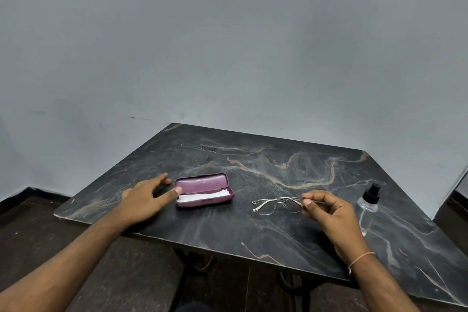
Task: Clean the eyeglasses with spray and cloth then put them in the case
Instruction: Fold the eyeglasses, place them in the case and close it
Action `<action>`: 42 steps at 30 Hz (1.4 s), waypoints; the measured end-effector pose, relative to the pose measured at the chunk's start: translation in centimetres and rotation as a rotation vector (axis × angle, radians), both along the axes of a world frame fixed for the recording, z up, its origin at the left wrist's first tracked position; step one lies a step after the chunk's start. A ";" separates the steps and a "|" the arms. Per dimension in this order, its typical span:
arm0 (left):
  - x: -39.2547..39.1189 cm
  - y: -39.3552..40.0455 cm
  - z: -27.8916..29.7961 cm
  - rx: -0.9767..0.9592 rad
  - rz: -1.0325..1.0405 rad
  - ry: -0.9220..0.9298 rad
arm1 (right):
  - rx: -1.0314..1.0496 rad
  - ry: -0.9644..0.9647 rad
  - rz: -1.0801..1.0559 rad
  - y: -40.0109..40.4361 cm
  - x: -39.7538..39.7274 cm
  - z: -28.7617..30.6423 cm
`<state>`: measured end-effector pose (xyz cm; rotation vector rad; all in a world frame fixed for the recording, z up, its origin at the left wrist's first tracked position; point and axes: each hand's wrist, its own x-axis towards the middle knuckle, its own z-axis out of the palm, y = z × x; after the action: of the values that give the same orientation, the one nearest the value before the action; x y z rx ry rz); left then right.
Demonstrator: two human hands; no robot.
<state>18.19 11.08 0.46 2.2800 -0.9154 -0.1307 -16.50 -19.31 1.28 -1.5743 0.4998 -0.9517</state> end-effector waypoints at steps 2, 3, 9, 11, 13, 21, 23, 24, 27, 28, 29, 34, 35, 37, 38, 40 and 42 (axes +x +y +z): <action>-0.2 -0.2 0.0 0.038 -0.024 -0.047 | 0.041 -0.007 -0.019 0.2 0.3 0.1; -0.2 -0.2 0.0 0.049 -0.035 -0.069 | 0.058 -0.008 -0.026 0.4 0.5 0.2; 0.0 0.4 -0.3 0.056 -0.134 -0.118 | 0.147 -0.013 -0.032 2.7 4.9 1.8; 0.0 0.4 -0.5 0.045 -0.148 -0.118 | 0.163 -0.005 -0.006 3.6 7.1 2.6; 0.1 0.4 -0.6 0.036 -0.149 -0.111 | 0.151 0.027 0.022 4.5 9.2 3.2; 0.4 0.6 -0.8 0.013 -0.204 -0.093 | -0.080 0.282 0.112 7.8 14.8 3.5; 0.3 0.6 -0.7 0.001 -0.221 -0.087 | -0.133 0.326 0.110 8.2 15.2 3.3; 0.3 0.6 -0.7 -0.009 -0.228 -0.083 | -0.158 0.344 0.105 8.3 15.3 3.2; 0.1 0.5 -0.5 -0.029 -0.238 -0.062 | -0.268 0.388 0.076 8.3 15.0 3.2; 0.0 0.4 -0.5 -0.036 -0.242 -0.053 | -0.314 0.401 0.065 8.3 14.8 3.2; -0.1 0.4 -0.4 -0.047 -0.246 -0.046 | -0.348 0.410 0.057 8.2 14.5 3.2; -1.1 -0.2 -0.3 -0.080 -0.291 -0.023 | -0.379 0.406 0.039 7.8 12.6 2.5; -1.4 -0.4 -0.3 -0.082 -0.292 -0.033 | -0.387 0.399 0.033 7.7 12.1 2.4; -2.3 -1.2 -0.1 -0.097 -0.294 -0.043 | -0.395 0.392 0.020 7.2 11.0 2.2; -2.9 -1.8 0.0 -0.107 -0.299 -0.048 | -0.396 0.392 0.007 6.9 10.4 2.1; -4.1 -3.1 0.1 -0.122 -0.316 -0.050 | -0.395 0.400 -0.032 6.1 9.0 2.0; -5.4 -4.5 0.3 -0.130 -0.348 -0.049 | -0.374 0.410 -0.075 5.2 7.4 1.9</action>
<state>12.82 6.53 0.77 1.9961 -1.3020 -0.1615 -9.05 -14.06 3.20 -2.1216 0.6976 -0.8093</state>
